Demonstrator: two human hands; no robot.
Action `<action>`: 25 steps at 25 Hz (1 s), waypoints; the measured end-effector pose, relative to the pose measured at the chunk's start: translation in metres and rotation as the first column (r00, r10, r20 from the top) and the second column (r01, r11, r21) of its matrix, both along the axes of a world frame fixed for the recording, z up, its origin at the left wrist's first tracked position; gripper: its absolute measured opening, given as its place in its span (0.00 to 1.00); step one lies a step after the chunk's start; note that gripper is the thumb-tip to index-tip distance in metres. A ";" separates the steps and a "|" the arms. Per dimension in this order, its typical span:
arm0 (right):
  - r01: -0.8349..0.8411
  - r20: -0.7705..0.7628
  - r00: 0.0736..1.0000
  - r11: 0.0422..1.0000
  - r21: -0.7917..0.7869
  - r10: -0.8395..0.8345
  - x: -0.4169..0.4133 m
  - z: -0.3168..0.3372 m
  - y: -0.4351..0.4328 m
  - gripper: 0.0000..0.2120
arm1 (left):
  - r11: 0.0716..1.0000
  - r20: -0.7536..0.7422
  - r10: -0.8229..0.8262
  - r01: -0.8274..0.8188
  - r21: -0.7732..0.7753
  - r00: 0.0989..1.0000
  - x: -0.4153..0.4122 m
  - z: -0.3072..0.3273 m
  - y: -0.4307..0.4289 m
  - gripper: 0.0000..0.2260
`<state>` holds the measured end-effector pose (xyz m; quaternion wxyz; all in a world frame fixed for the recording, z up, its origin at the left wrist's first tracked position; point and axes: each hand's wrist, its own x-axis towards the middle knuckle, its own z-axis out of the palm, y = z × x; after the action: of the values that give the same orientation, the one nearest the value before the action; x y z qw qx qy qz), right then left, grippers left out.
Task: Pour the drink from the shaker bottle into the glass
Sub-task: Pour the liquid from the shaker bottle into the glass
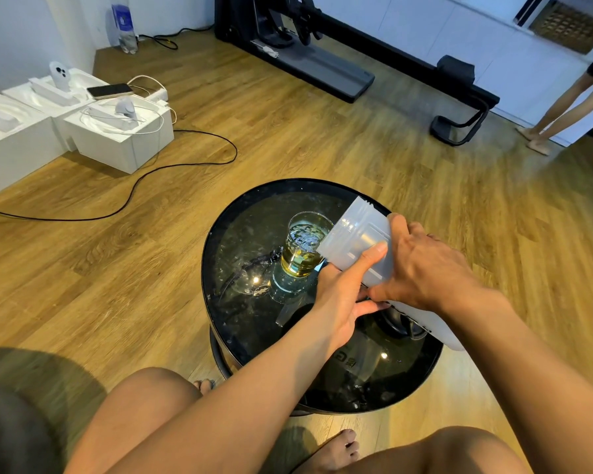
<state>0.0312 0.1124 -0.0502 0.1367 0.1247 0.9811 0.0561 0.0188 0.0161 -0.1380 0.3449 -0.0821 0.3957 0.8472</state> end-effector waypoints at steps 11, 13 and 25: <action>-0.012 -0.006 1.000 1.000 0.002 0.012 0.000 -0.002 0.002 0.53 | 1.000 -0.002 -0.004 0.004 0.004 1.000 0.000 -0.001 0.000 0.14; -0.017 -0.008 1.000 1.000 0.003 0.017 0.000 -0.002 0.002 0.53 | 1.000 -0.001 -0.001 0.001 0.007 1.000 0.000 -0.001 0.000 0.13; -0.016 -0.001 1.000 1.000 0.004 0.016 -0.001 -0.001 0.001 0.53 | 1.000 -0.008 0.000 0.000 0.013 1.000 -0.001 -0.003 0.000 0.13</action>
<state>0.0301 0.1137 -0.0511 0.1354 0.1174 0.9820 0.0593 0.0180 0.0166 -0.1407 0.3439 -0.0763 0.3915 0.8501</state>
